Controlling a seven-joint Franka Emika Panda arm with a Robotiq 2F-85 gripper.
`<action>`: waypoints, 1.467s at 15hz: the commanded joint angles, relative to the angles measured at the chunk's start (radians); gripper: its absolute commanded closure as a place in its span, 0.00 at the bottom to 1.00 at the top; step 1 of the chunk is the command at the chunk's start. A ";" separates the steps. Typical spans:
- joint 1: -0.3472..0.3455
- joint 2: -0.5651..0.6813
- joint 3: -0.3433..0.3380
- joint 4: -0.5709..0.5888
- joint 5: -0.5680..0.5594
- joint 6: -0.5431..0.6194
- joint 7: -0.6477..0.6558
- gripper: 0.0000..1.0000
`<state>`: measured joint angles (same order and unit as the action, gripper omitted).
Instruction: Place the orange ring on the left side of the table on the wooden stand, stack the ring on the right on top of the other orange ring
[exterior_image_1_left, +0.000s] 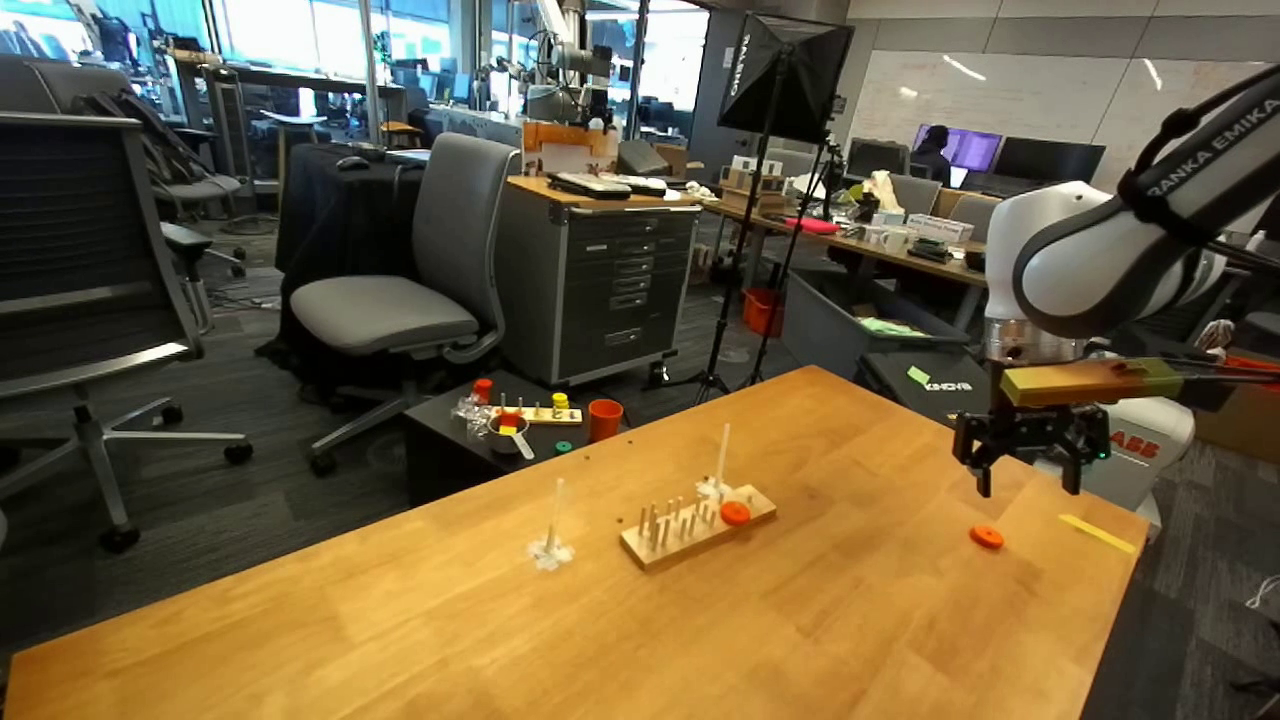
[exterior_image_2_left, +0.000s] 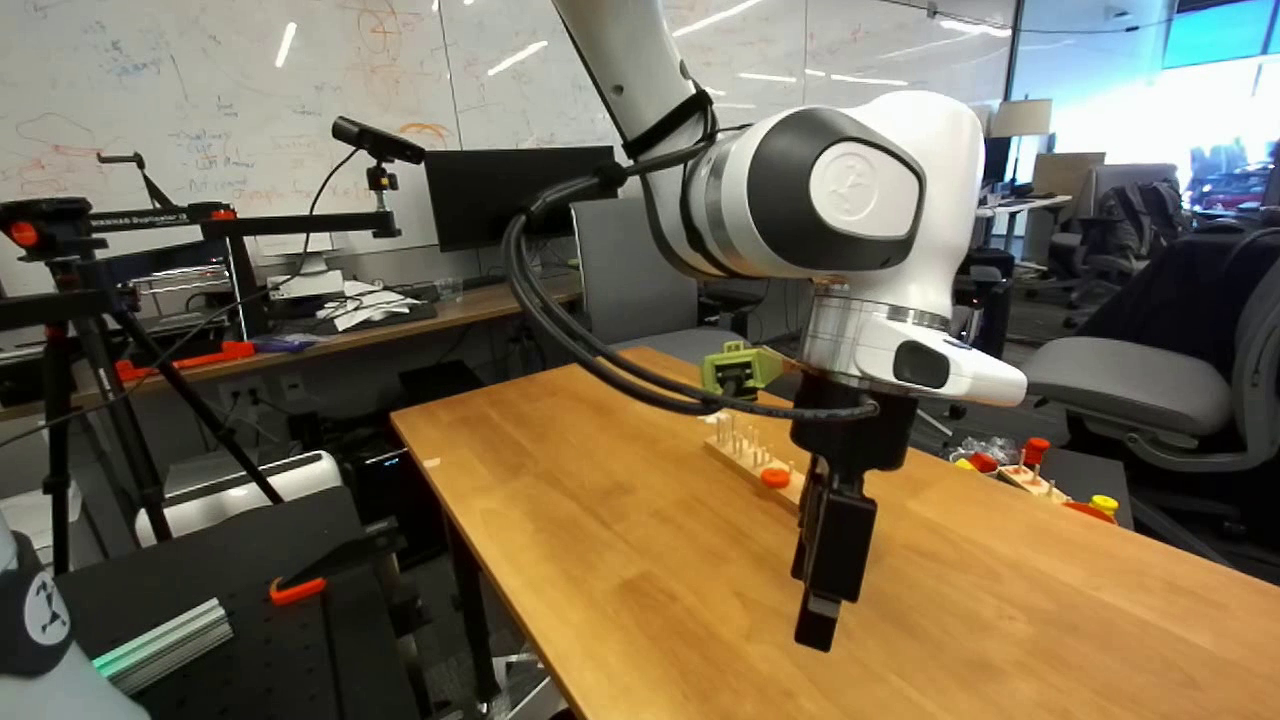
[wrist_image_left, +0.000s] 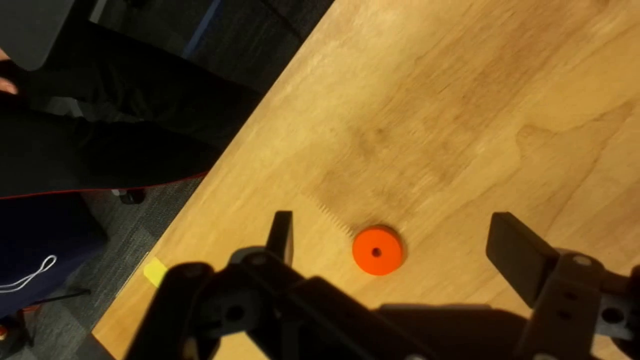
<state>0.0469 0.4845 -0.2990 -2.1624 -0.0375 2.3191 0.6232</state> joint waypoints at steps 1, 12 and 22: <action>-0.013 0.007 0.021 0.007 -0.019 0.012 0.020 0.00; -0.047 0.124 0.030 0.039 0.074 0.176 0.052 0.00; -0.146 0.214 0.019 0.077 0.185 0.223 0.051 0.00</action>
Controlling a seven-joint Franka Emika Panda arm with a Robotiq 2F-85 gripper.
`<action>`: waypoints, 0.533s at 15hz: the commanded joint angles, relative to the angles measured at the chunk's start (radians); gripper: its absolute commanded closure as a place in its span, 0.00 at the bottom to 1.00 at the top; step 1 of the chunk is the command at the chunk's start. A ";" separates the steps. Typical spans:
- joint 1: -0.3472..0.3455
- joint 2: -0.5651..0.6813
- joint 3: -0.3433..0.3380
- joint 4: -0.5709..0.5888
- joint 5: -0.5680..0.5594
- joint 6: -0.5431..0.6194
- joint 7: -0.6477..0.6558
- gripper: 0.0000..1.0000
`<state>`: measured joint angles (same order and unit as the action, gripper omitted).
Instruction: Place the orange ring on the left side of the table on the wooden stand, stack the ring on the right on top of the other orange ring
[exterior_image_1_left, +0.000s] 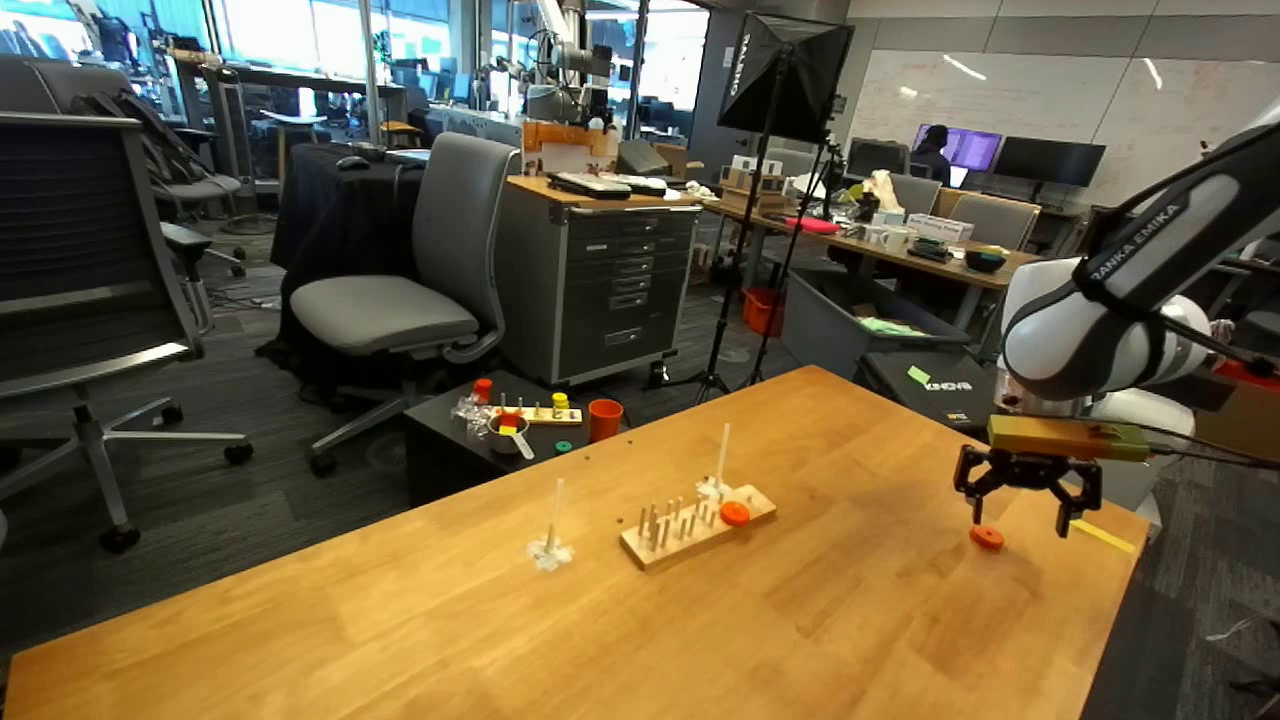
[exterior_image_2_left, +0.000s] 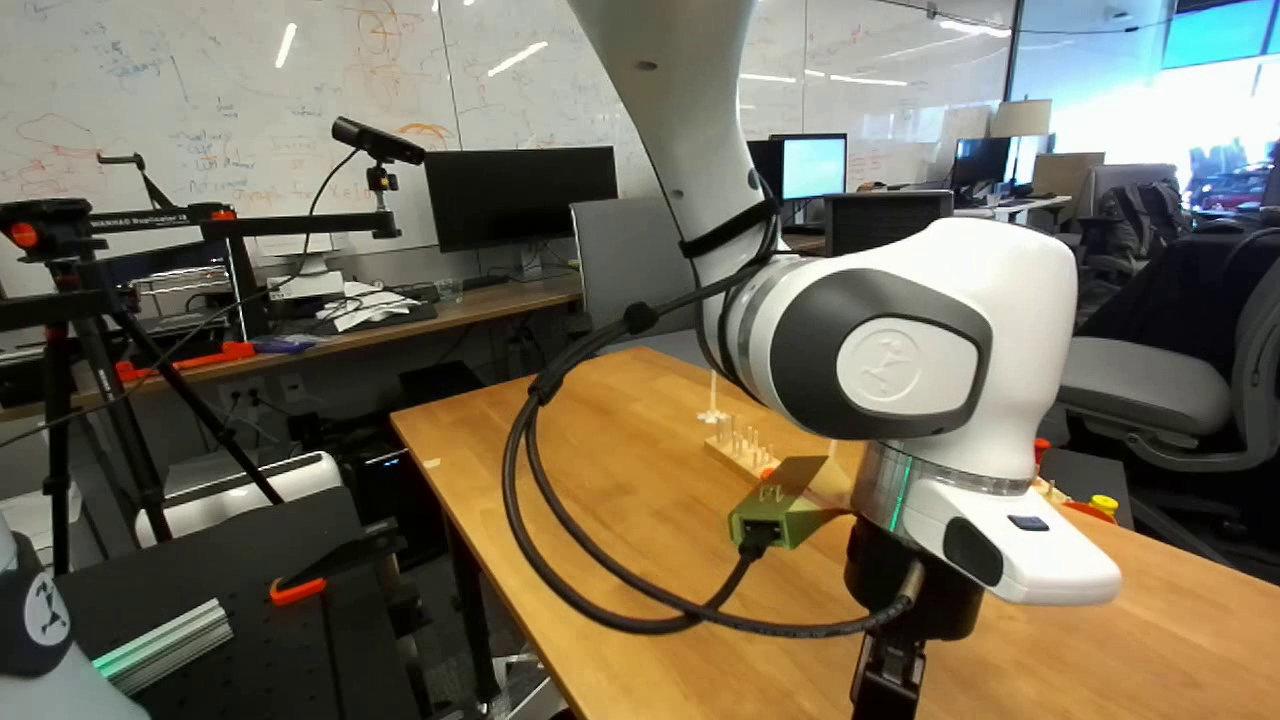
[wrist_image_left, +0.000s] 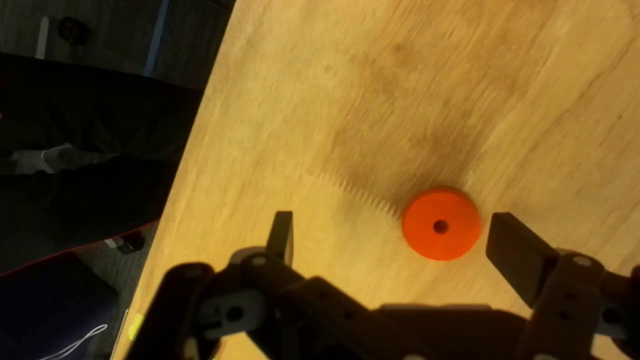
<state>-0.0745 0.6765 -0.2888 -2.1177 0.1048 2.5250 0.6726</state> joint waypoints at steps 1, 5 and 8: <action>-0.031 0.027 0.013 0.037 0.054 0.030 0.002 0.00; -0.029 0.052 0.033 0.042 0.109 0.144 0.003 0.00; -0.027 0.079 0.055 0.037 0.139 0.200 -0.004 0.00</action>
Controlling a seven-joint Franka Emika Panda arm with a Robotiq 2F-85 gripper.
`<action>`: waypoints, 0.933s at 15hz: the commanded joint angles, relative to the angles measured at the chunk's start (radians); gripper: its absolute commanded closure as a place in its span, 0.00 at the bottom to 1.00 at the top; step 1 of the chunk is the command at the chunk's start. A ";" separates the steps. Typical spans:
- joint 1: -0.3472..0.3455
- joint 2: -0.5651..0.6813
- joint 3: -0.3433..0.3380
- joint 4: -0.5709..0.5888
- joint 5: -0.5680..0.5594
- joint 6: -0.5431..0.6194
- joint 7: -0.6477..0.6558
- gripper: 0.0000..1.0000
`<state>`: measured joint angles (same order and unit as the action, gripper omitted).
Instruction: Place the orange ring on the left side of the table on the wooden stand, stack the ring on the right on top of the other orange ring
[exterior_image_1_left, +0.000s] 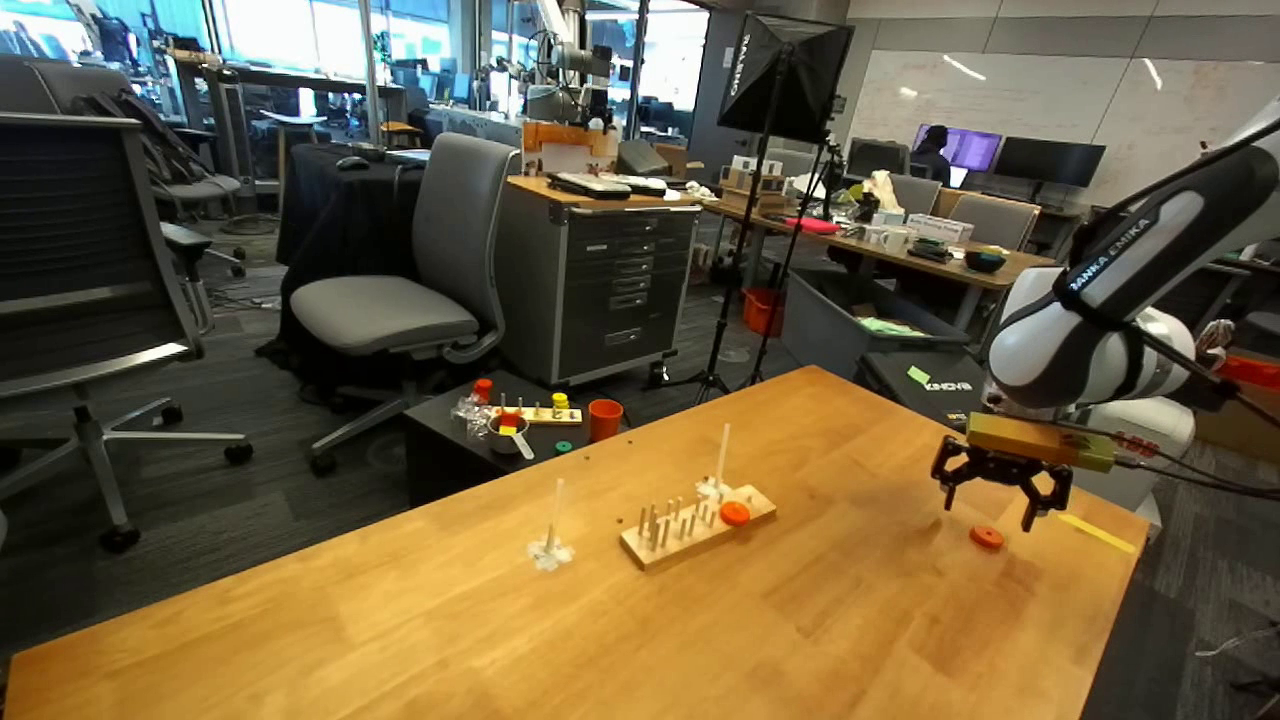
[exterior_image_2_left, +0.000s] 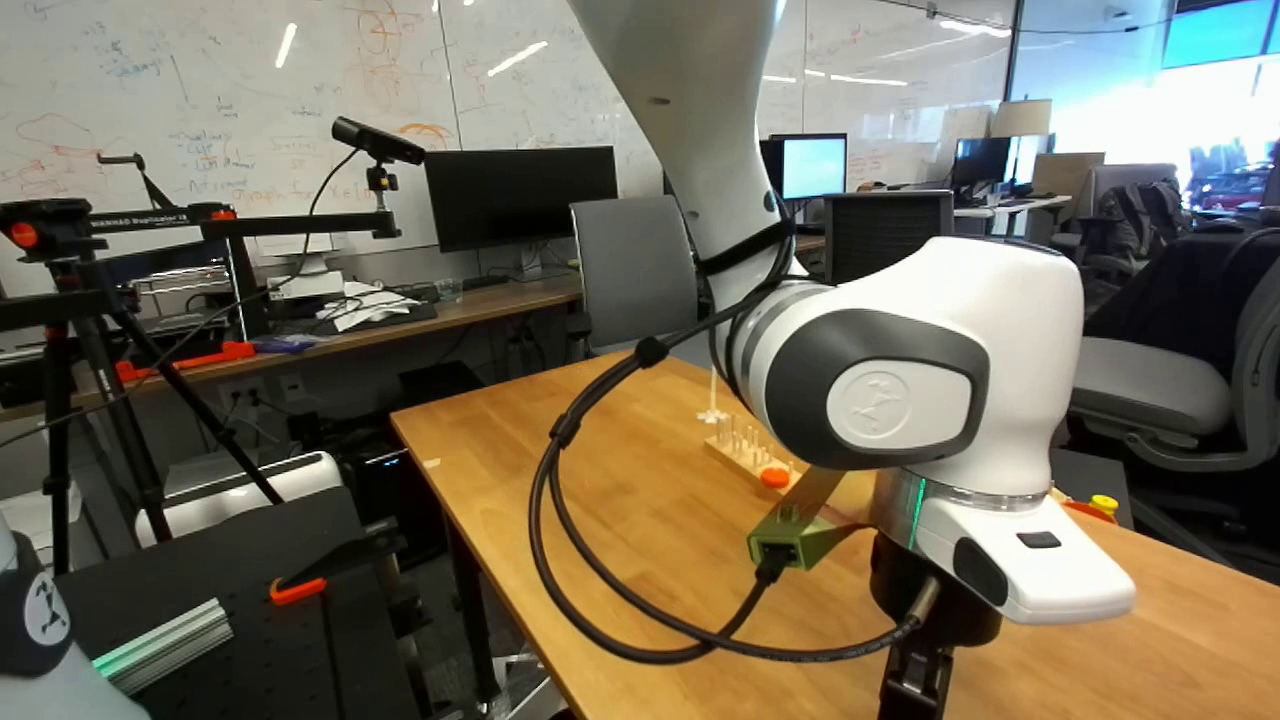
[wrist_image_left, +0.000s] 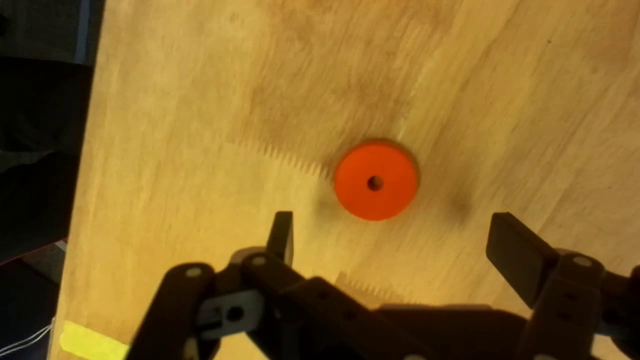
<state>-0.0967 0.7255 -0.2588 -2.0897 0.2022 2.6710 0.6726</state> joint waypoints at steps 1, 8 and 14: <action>-0.005 0.040 0.030 0.008 0.049 0.060 -0.006 0.00; -0.009 0.054 0.041 -0.004 0.085 0.070 -0.012 0.00; -0.006 0.028 0.045 -0.037 0.095 0.082 -0.018 0.00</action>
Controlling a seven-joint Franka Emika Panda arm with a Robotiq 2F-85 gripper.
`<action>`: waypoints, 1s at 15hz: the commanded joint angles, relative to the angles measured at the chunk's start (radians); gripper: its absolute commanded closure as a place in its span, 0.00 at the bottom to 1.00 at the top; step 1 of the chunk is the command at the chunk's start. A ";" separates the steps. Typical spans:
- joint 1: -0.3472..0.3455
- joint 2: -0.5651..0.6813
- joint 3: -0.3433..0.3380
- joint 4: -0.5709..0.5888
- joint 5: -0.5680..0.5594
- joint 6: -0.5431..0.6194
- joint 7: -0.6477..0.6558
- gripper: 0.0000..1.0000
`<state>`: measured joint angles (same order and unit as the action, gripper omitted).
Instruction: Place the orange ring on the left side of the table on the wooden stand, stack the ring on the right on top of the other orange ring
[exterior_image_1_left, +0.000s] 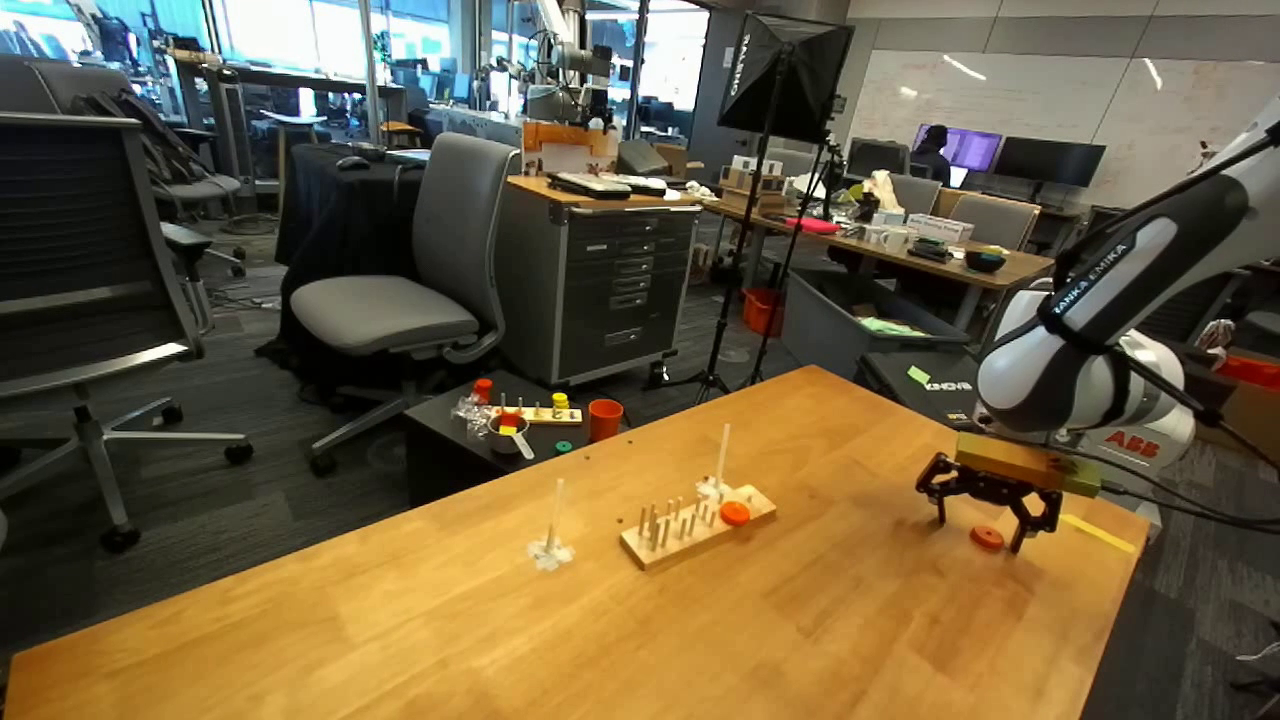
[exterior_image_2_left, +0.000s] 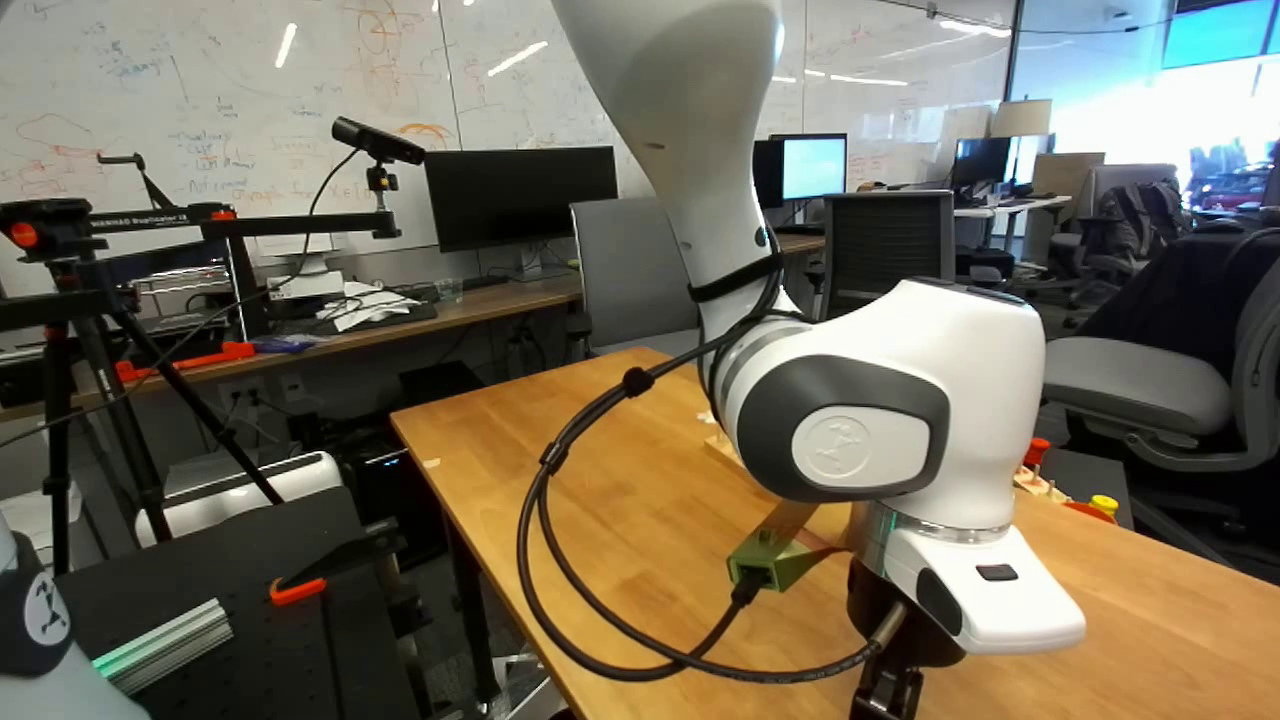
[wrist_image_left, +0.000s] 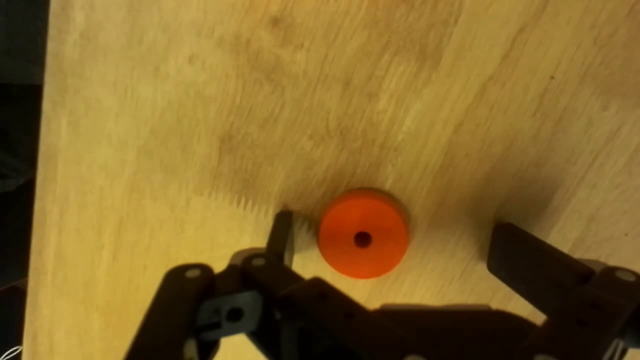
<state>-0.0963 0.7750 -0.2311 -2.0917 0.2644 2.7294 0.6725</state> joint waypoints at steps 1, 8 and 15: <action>-0.007 -0.026 0.018 -0.041 0.035 0.027 -0.019 0.00; -0.006 -0.053 0.023 -0.086 0.051 0.045 -0.021 0.00; -0.009 -0.076 0.023 -0.120 0.058 0.065 -0.025 0.41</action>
<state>-0.0967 0.7331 -0.2226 -2.1693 0.2921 2.7687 0.6718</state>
